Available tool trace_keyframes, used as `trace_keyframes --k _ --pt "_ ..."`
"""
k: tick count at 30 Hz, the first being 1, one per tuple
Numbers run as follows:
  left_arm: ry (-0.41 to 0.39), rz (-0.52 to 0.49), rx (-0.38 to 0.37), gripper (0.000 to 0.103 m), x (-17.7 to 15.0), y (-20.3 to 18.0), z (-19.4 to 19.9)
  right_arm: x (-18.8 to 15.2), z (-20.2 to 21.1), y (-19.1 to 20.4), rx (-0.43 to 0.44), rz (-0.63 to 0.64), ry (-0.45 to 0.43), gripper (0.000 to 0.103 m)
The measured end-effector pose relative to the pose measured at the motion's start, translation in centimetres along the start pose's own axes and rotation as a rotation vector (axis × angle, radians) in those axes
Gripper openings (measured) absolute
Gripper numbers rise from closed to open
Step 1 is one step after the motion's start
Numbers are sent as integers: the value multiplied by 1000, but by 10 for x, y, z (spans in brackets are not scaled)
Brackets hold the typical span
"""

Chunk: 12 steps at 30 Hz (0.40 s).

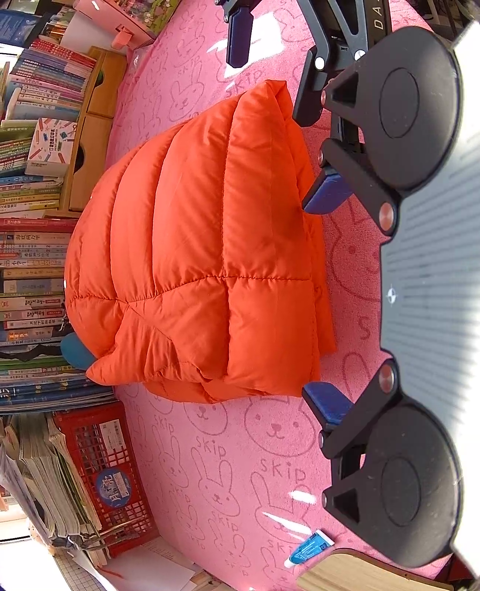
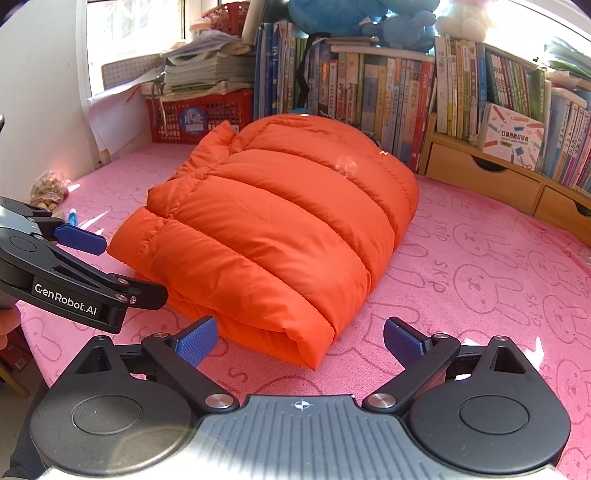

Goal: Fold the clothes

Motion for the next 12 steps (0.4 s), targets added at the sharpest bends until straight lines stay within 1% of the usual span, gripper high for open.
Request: trace_keyframes --k 5,12 --pt "6 15 -16 99 -1 1 0 -1 -1 0 1 -1 3 98" --pt "8 18 -3 99 -1 3 -1 -3 -2 -1 2 1 9 98"
Point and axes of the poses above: each gripper's, at about its wrist camera, not at the fingertips, and z roughly against the way its jaws point, y to its left, x to its top, the point moved 7 cm from there along -z, roughly the way its jaws point
